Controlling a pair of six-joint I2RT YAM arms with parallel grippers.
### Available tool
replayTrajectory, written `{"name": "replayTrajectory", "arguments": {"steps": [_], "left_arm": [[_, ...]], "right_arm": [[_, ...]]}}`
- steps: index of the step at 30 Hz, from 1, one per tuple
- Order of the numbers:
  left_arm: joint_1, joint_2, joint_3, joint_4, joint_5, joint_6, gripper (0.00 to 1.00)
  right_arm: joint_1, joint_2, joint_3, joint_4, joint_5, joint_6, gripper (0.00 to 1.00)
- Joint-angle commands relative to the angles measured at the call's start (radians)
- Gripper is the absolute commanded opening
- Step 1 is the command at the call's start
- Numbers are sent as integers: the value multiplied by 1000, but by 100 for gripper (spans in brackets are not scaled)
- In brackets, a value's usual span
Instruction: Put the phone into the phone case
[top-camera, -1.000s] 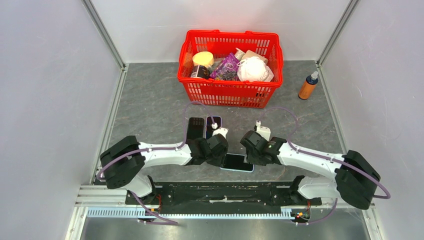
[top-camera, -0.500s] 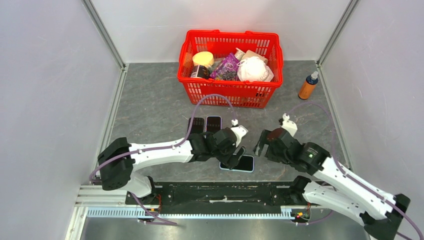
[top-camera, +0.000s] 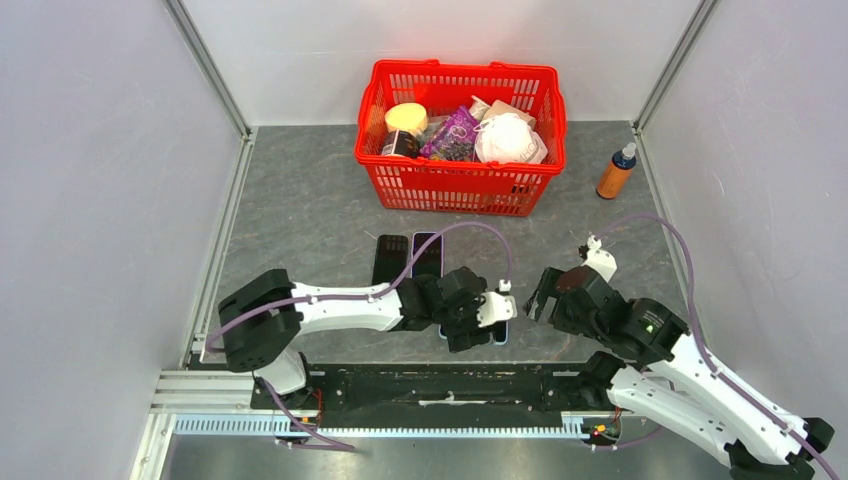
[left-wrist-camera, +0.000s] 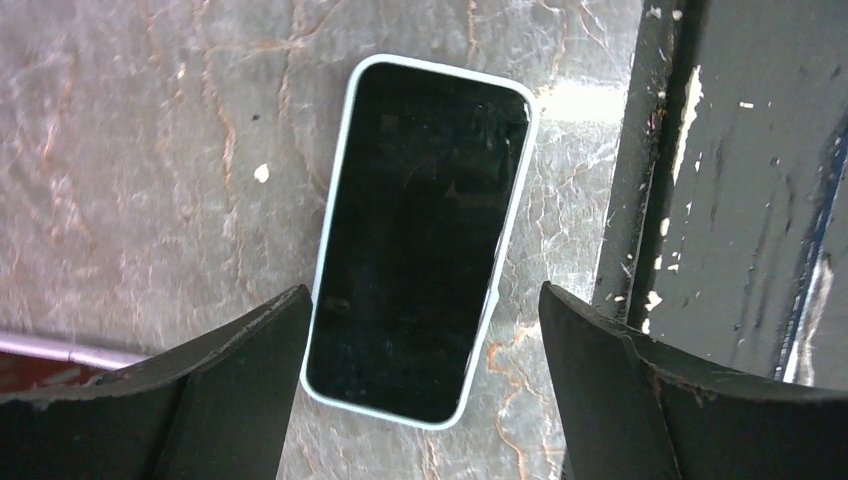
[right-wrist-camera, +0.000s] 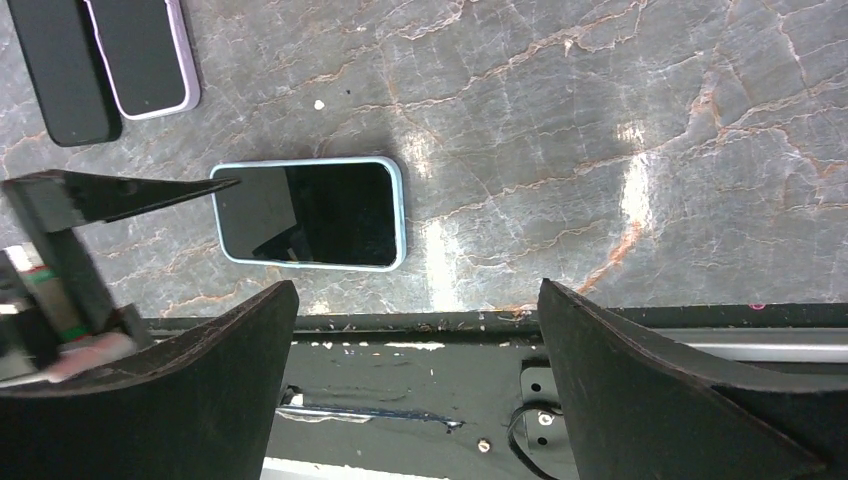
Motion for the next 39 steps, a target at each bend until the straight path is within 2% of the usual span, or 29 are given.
{"name": "replayTrajectory", "arguments": {"steps": [1, 15, 32, 36, 39], "left_arm": [[-4, 59, 11, 65, 81, 209, 90], [42, 121, -18, 179, 142, 234, 92], [91, 209, 29, 128, 242, 216, 93], [89, 223, 37, 151, 174, 144, 84], [89, 200, 0, 242, 142, 60, 76]], "right_arm": [[-3, -18, 3, -9, 1, -5, 97], [-3, -8, -44, 44, -67, -11, 97], [-4, -27, -56, 55, -74, -9, 97], [-3, -61, -32, 30, -43, 0, 97], [-4, -109, -16, 6, -3, 17, 97]]}}
